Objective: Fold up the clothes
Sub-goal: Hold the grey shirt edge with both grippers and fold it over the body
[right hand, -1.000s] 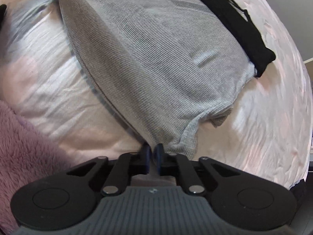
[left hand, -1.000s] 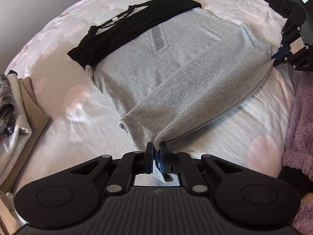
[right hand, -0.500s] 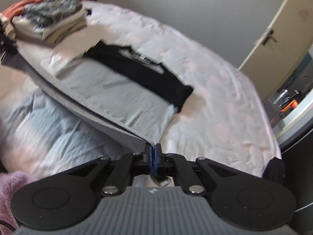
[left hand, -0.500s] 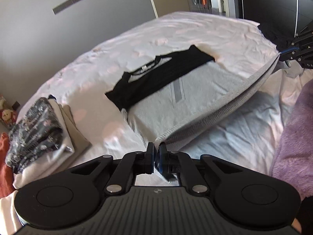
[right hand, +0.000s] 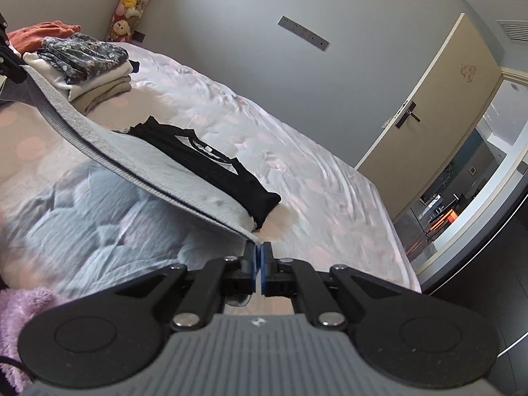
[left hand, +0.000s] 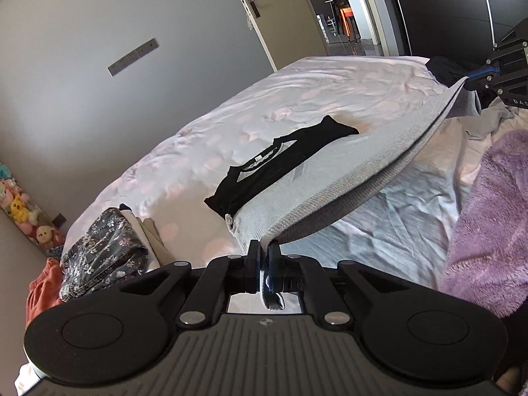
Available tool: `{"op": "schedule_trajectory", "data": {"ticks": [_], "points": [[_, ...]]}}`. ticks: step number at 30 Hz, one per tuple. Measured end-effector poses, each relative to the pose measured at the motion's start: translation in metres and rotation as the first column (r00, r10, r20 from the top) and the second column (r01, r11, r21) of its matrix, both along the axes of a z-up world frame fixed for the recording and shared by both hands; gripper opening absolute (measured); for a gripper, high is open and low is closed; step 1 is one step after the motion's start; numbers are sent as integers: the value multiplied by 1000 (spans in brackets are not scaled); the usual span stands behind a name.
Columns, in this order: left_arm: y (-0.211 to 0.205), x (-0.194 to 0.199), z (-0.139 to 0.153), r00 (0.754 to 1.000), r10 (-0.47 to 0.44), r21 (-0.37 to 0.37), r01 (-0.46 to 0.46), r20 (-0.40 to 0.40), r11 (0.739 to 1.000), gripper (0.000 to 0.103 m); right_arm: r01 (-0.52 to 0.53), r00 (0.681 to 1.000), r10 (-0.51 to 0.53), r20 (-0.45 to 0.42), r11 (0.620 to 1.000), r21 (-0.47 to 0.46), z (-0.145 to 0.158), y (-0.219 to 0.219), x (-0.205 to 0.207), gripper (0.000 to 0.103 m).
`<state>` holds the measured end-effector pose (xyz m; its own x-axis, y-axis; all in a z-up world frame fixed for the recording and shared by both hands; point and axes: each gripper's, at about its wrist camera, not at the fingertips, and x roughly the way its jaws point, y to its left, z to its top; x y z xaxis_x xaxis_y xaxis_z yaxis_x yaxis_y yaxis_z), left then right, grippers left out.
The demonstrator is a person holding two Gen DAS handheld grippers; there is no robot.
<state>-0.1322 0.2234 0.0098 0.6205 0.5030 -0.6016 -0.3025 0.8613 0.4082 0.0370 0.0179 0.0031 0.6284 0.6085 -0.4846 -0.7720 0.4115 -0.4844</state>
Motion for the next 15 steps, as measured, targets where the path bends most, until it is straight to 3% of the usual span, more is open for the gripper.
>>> {"op": "schedule_trajectory", "data": {"ticks": [15], "points": [[-59,-58,15,998,-60,36,60,5,998,2,-47,998,49,-38,997,54,21,-80,-70,2]]}}
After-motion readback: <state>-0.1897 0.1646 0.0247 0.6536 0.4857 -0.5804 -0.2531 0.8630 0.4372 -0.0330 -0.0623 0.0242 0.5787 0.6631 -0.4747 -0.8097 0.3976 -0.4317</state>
